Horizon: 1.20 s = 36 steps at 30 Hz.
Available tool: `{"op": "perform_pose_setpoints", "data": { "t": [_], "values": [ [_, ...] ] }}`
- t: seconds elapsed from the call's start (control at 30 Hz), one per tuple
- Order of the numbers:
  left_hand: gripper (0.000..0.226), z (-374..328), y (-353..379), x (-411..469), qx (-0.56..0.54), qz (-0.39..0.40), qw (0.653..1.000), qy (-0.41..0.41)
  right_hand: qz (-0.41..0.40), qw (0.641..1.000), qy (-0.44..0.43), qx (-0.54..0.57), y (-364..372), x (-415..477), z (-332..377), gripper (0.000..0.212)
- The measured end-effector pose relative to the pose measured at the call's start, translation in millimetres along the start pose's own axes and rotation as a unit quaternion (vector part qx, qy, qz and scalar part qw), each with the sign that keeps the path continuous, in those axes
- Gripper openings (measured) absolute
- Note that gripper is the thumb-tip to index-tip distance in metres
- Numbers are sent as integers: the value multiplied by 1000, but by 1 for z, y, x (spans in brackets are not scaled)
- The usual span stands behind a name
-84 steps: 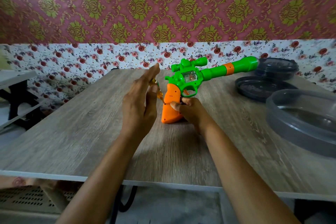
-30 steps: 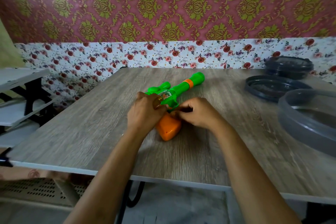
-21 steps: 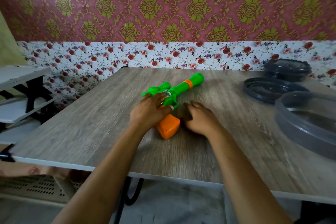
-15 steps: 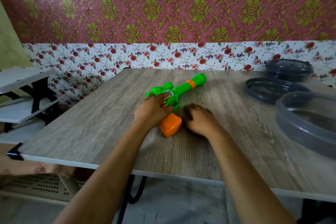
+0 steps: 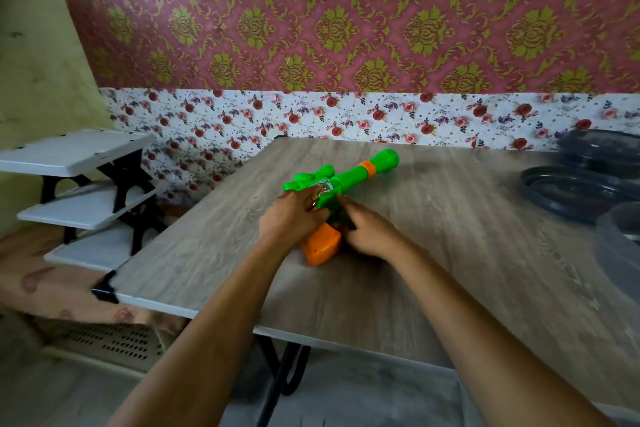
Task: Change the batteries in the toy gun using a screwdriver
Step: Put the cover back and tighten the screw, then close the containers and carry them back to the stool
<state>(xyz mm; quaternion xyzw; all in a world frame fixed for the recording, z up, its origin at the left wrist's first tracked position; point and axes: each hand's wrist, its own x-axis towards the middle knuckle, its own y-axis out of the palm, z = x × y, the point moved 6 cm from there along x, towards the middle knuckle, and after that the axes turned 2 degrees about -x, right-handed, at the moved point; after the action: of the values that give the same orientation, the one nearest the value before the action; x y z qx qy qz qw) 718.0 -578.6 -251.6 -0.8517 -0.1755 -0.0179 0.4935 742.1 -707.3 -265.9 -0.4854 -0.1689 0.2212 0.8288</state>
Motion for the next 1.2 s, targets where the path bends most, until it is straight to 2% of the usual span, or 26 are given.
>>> {"op": "perform_pose_setpoints", "data": {
  "t": [0.3, 0.57, 0.7, 0.77, 0.87, 1.0, 1.1, 1.17, 1.2],
  "values": [
    [49, 56, -30, 29, 26, -10, 999, -35, 29, 999, -27, 5, 27, 57, 42, 67],
    [50, 67, -37, 39, 36, -8, 999, -39, 26, 999, -35, 16, 29, 70, 51, 66],
    [34, 57, -60, 24, 78, -83, 993, -30, 15, 999, -25, -17, 13, 51, 41, 60],
    [24, 48, -70, 16, 66, -113, 991, -7, -8, 999, -18, -34, 0, 35, 30, 60],
    [39, 25, -75, 1, 68, -112, 991, 27, -55, 998, 0, -44, -30, 0, 10, 59],
    [24, -33, -66, -26, 81, -105, 988, 85, -120, 990, 55, -44, -78, -59, -27, 54],
    [19, -80, -46, -37, 67, -66, 990, 109, -168, 979, 101, -49, -110, -105, -61, 52],
    [13, -119, -23, -40, -3, -14, 990, 140, -197, 969, 134, -72, -135, -146, -88, 50],
    [18, -135, -10, -40, -52, 18, 986, 156, -207, 963, 150, -82, -145, -163, -100, 50]
  ]
}}
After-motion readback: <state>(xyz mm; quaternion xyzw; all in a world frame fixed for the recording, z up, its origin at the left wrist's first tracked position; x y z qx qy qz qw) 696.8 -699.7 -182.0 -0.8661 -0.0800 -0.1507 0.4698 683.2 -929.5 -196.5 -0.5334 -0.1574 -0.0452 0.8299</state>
